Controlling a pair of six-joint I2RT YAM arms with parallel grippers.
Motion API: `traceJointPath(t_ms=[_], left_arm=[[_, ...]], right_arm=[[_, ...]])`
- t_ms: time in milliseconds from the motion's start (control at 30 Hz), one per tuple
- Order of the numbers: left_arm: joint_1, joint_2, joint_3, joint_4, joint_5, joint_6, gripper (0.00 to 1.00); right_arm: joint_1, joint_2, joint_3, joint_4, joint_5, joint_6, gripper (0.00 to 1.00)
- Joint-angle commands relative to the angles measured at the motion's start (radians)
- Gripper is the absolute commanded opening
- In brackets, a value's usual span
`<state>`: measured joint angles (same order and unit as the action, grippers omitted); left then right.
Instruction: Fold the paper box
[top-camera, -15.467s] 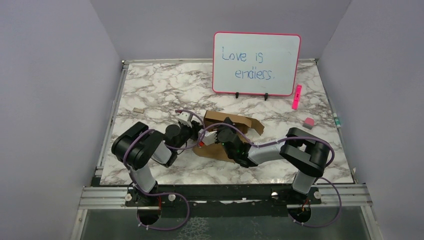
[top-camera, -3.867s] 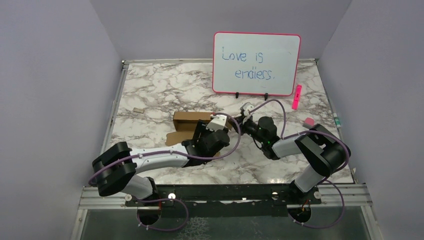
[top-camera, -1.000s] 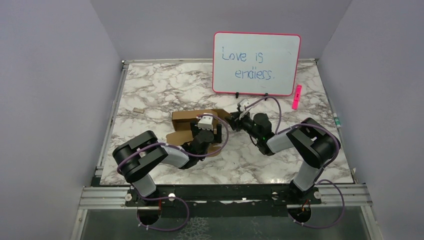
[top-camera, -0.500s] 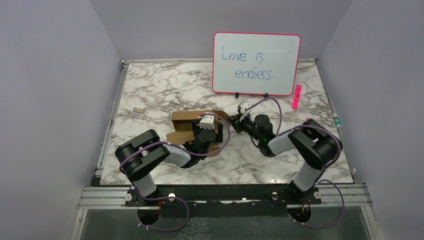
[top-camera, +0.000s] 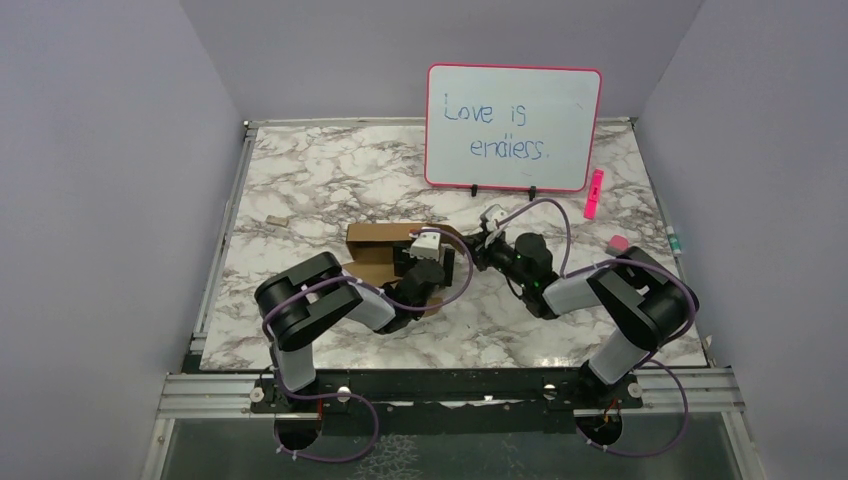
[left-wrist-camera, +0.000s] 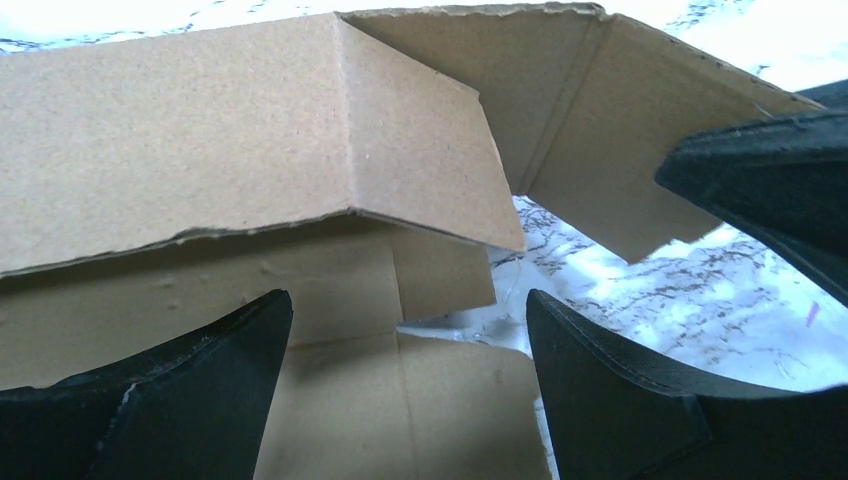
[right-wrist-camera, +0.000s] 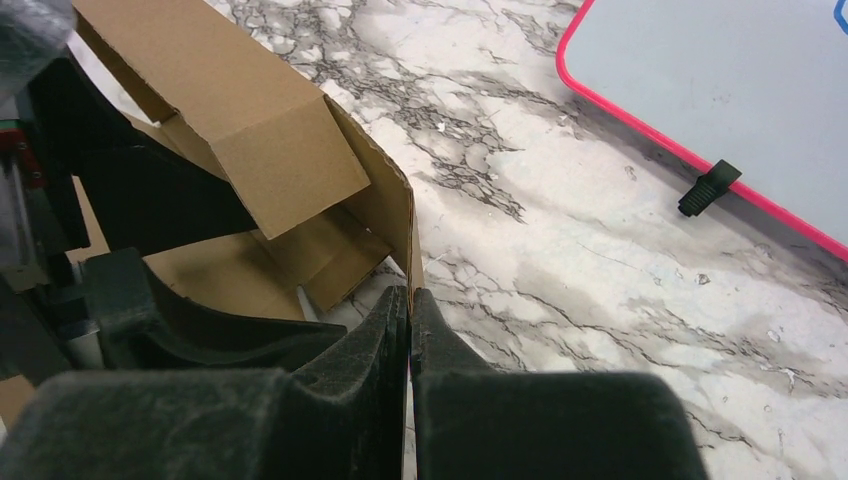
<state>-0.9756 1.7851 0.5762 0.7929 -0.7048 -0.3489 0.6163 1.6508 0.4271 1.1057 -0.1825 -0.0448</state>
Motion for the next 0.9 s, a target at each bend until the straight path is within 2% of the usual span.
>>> traceJointPath(t_ms=[0, 267, 467, 867], left_arm=[[-0.011, 0.037, 0.041, 0.006, -0.112, 0.016, 0.87], [-0.013, 0.062, 0.062, 0.007, -0.200, 0.046, 0.76], [-0.011, 0.023, 0.027, 0.007, -0.214, 0.022, 0.63], [0.043, -0.097, -0.043, 0.003, -0.086, -0.022, 0.61]], right_arm=[[0.009, -0.033, -0.022, 0.004, -0.038, 0.014, 0.07], [0.008, -0.041, -0.039, 0.014, -0.035, 0.014, 0.07], [0.008, -0.046, -0.045, 0.016, -0.028, 0.010, 0.07], [0.009, -0.039, -0.026, -0.011, -0.077, 0.008, 0.09]])
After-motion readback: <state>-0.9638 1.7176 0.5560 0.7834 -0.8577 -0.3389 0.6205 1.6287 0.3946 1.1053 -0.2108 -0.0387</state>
